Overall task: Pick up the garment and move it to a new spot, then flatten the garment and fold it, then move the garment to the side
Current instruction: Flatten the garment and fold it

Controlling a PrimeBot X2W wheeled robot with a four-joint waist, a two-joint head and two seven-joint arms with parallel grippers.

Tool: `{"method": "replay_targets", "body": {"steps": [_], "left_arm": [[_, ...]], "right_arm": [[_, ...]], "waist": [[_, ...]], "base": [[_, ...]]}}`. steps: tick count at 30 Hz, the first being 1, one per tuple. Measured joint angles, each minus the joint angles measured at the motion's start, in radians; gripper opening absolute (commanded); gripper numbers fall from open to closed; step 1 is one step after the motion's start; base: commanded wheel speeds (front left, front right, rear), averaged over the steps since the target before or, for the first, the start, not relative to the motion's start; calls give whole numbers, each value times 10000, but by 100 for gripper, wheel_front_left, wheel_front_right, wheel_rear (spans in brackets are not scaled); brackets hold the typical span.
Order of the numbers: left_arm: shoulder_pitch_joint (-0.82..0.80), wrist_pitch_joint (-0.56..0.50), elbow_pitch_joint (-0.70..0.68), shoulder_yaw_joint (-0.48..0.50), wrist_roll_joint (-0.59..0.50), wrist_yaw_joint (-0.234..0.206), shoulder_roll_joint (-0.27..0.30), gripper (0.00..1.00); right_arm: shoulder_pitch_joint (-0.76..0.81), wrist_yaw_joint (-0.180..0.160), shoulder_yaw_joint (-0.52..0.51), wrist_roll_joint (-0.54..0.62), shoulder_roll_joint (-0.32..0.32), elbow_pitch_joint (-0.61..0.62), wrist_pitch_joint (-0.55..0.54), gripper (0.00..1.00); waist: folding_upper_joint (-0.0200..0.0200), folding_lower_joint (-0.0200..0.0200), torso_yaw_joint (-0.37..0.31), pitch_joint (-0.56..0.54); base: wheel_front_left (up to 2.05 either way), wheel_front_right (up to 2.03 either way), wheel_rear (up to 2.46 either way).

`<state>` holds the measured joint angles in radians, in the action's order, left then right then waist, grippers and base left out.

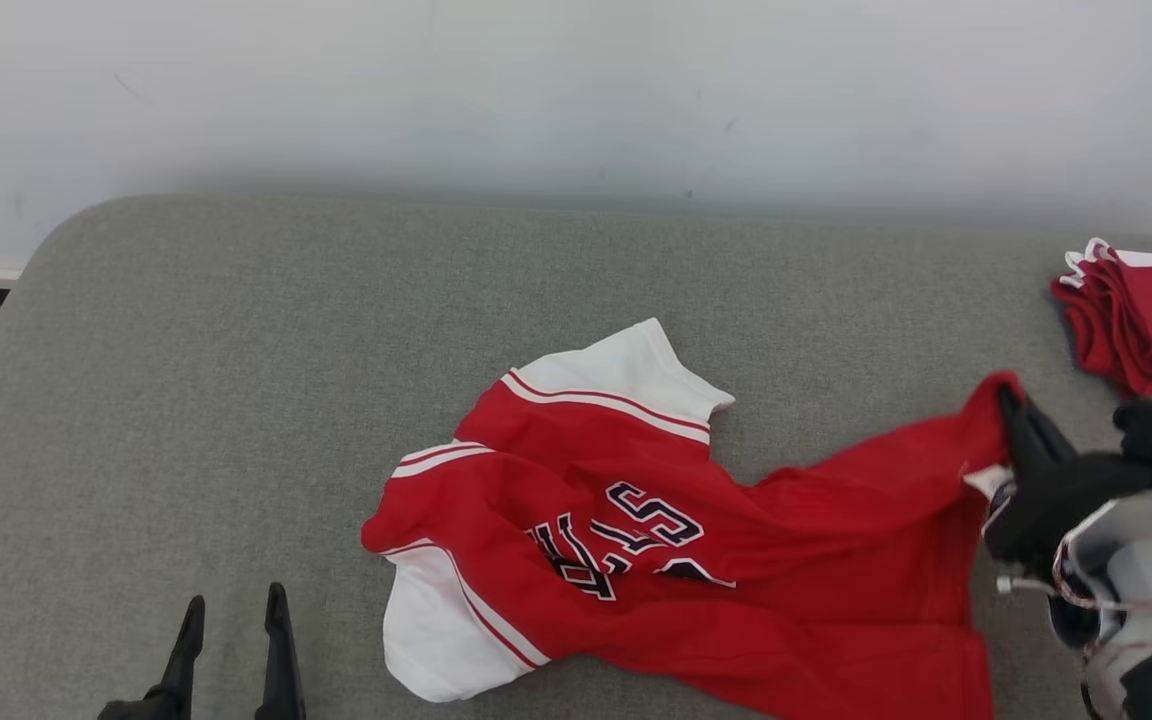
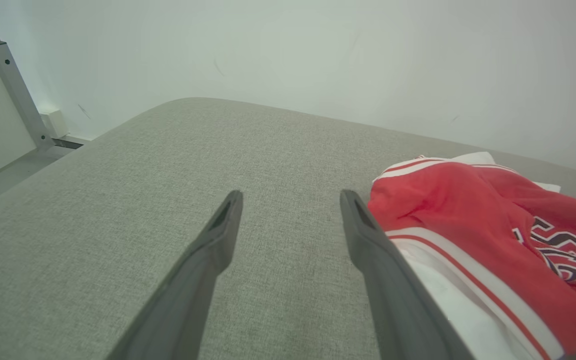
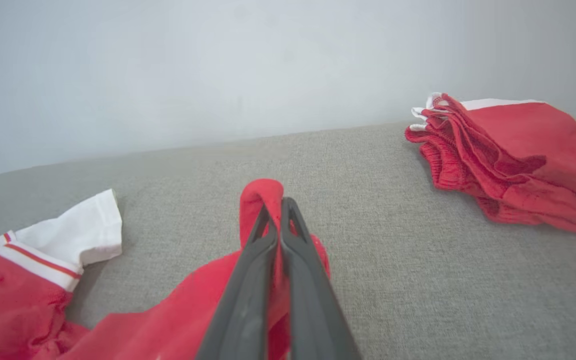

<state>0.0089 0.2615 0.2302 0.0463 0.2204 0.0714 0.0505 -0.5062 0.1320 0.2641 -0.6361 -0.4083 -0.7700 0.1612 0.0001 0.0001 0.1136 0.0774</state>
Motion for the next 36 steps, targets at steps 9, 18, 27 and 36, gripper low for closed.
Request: {"method": "replay_targets", "body": {"steps": [9,18,27,36], "left_arm": [[-422,0,56,-477,153,0,0,100],[-878,-2,169,-986,334,-21,0,100],[-1172,0,265,-1315,470,-44,2,100],[-1151,0,357,-1099,430,-84,-2,100]], "right_arm": [[-2038,0,-401,-1509,-349,-387,-878,0],[-4248,-2,-566,-869,-510,-2692,-708,0],[-5465,0,-401,268,-301,-4713,477,100],[-5587,-2,293,775,-219,-4462,872,100]], "waist": [[0,0,327,389],[0,0,878,885],[0,1,1516,1327],[0,0,1228,1170]], "base": [[0,0,0],[0,0,0],[0,0,0],[0,0,0]]}}
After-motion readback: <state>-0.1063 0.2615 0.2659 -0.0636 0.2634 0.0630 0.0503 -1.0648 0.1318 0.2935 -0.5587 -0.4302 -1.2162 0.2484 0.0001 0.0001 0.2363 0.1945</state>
